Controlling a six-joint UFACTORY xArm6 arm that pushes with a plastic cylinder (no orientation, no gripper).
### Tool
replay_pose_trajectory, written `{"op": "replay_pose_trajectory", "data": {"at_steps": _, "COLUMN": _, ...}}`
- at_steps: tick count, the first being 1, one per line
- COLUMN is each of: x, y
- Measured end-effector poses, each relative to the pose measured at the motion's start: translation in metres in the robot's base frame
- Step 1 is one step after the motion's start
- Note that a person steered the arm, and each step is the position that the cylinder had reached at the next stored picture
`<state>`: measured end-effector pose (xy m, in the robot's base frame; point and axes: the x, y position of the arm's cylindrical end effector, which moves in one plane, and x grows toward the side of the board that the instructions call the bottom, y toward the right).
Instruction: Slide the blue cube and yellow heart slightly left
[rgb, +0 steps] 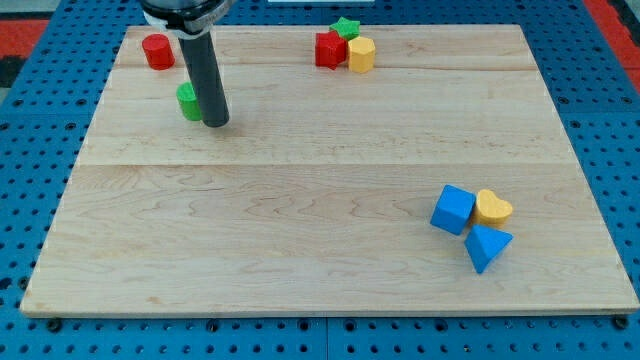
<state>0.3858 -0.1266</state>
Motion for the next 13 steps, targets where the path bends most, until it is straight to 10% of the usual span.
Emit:
{"op": "replay_pose_trajectory", "data": {"at_steps": 4, "x": -0.071, "y": -0.026}}
{"op": "replay_pose_trajectory", "data": {"at_steps": 7, "x": 0.015, "y": 0.233}}
{"op": "replay_pose_trajectory", "data": {"at_steps": 11, "x": 0.117, "y": 0.389}}
{"op": "replay_pose_trajectory", "data": {"at_steps": 13, "x": 0.133, "y": 0.316}}
